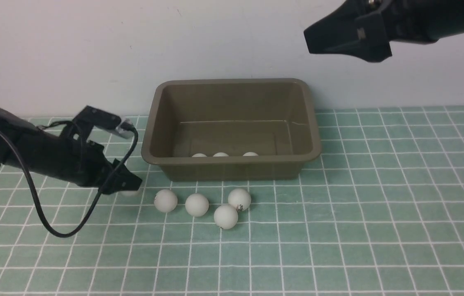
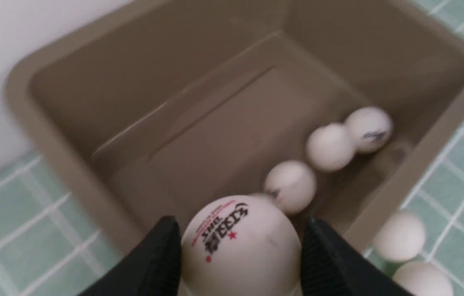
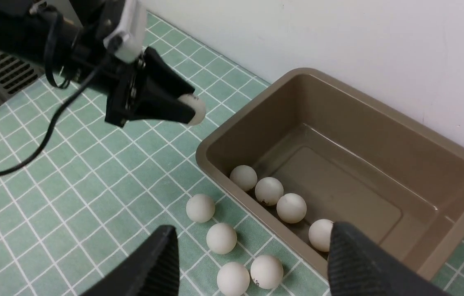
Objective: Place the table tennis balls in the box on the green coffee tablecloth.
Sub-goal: 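Reach for and grasp a ping pong ball on the table beside the basket, then drop the ball into the bin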
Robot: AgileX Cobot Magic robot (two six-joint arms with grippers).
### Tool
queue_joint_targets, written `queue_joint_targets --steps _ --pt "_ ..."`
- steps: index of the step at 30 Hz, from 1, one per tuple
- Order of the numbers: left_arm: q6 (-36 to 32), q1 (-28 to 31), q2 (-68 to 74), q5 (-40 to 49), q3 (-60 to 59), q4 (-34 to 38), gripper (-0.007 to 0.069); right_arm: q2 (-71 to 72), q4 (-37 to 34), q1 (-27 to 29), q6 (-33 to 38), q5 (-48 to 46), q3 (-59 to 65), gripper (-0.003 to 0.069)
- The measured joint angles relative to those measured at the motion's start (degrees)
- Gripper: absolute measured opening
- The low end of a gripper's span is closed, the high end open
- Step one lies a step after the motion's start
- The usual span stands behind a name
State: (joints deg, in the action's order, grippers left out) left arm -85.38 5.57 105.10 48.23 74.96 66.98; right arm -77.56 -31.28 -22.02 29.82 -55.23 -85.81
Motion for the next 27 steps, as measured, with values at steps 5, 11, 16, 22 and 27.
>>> queue_joint_targets --steps 5,11,16,22,27 --pt "-2.61 -0.06 8.02 5.04 7.58 3.55 0.0338 0.04 0.00 0.00 0.00 0.41 0.00 0.0431" --pt "2.44 -1.86 10.12 4.98 10.93 -1.40 0.0506 0.04 0.38 0.00 0.00 0.90 0.00 0.0431" --pt "14.01 -2.17 7.37 5.11 10.93 -12.35 0.0489 0.04 0.51 0.00 0.00 1.03 0.00 0.0430" --pt "32.96 -1.47 2.35 13.65 11.03 -27.83 0.0404 0.04 1.25 0.00 0.00 1.07 0.00 0.0430" --pt "40.32 -1.83 0.96 20.57 11.03 -34.39 0.0395 0.04 1.31 0.00 0.00 1.14 0.00 0.0430"
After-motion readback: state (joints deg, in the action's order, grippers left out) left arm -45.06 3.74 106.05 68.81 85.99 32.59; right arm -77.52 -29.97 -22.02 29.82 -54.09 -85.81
